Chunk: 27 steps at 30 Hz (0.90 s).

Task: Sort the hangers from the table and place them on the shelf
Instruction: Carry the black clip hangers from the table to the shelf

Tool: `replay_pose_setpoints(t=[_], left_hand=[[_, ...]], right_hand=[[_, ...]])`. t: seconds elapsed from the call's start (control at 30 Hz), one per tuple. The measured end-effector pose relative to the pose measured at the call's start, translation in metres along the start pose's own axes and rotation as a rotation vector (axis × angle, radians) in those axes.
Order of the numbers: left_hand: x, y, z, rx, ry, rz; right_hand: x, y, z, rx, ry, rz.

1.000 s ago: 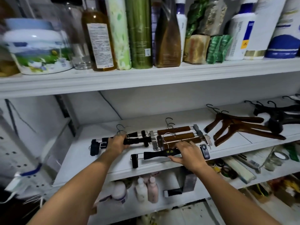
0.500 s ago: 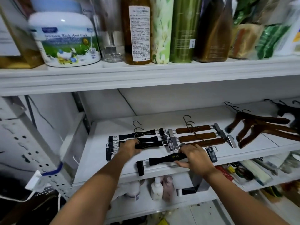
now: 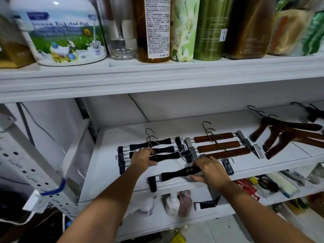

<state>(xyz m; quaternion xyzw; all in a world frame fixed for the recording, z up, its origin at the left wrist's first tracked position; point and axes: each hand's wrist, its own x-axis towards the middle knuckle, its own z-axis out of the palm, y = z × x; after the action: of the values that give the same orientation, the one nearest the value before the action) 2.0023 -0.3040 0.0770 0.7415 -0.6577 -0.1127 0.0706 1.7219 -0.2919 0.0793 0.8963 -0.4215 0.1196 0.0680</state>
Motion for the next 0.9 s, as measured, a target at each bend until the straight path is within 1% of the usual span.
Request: replay_pose_setpoints(t=[0.1,0.17,0.2,0.33,0.43,0.5,0.63,0.7,0.77,0.83,0.9], left_hand=[[-0.003,-0.005,-0.008,0.009,-0.014,0.037],[-0.006,-0.008,-0.014,0.008,-0.005,0.067],[-0.008,-0.01,-0.017,0.002,0.011,0.08],[-0.019,-0.016,-0.018,0.01,0.093,0.106],[-0.034,-0.021,-0.009,0.03,0.13,0.143],[-0.043,-0.025,0.0,0.034,0.145,0.155],[-0.053,-0.03,0.021,0.14,0.048,0.068],[-0.054,-0.031,0.03,0.186,0.027,0.009],[-0.054,-0.032,0.034,0.203,0.016,-0.026],[-0.054,-0.032,0.033,0.216,-0.002,-0.032],[-0.051,-0.034,0.034,0.204,-0.027,-0.034]], right_hand=[[0.012,-0.01,0.0,0.052,0.042,-0.013],[0.021,-0.019,0.001,0.104,-0.019,0.002],[0.026,-0.025,0.003,0.123,-0.069,0.014],[0.044,-0.049,0.012,0.149,-0.176,0.026],[0.054,-0.062,0.025,0.164,-0.223,0.016],[0.058,-0.067,0.033,0.193,-0.216,0.032],[0.064,-0.073,0.044,0.201,-0.159,0.056],[0.066,-0.076,0.047,0.151,-0.123,0.058],[0.067,-0.08,0.05,0.096,-0.12,0.108],[0.067,-0.082,0.055,0.122,-0.159,0.166],[0.069,-0.083,0.055,0.164,-0.237,0.193]])
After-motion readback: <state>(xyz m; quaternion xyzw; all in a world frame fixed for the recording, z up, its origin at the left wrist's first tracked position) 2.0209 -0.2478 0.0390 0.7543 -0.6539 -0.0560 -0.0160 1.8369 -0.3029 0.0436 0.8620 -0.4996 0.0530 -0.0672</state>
